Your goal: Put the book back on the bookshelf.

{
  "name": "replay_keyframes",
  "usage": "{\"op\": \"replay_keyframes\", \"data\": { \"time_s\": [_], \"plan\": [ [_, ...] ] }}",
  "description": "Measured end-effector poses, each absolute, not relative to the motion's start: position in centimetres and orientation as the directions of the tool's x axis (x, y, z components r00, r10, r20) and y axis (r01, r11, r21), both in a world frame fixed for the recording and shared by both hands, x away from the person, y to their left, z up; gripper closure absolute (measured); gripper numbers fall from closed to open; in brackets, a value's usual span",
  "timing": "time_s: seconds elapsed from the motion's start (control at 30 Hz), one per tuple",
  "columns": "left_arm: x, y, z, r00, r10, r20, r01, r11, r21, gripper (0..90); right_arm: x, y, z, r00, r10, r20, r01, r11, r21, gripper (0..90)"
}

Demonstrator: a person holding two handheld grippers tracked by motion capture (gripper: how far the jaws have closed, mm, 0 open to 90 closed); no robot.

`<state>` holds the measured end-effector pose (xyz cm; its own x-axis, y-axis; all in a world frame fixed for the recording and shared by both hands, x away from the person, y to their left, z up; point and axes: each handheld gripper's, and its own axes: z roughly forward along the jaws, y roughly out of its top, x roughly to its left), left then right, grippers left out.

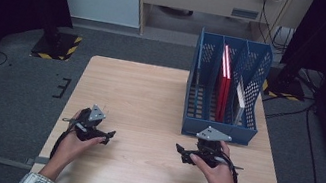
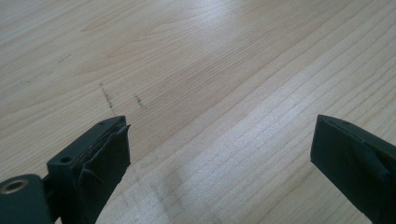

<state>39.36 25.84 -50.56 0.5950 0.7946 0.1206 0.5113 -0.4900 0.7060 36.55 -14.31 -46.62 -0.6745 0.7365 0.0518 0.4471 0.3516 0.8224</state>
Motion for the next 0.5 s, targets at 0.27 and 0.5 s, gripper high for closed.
{"op": "replay_keyframes", "data": {
  "time_s": [0.27,0.5],
  "plan": [
    [39.3,25.8,-50.6,0.598,0.792,0.121,0.512,-0.495,0.702,4.0,35.9,-13.7,-48.1,-0.686,0.725,0.064,0.47,0.373,0.8,8.1],
    [39.3,25.8,-50.6,0.599,0.792,0.121,0.512,-0.494,0.703,4.0,35.3,-13.1,-49.4,-0.697,0.713,0.073,0.482,0.39,0.785,8.1]
  ]
}}
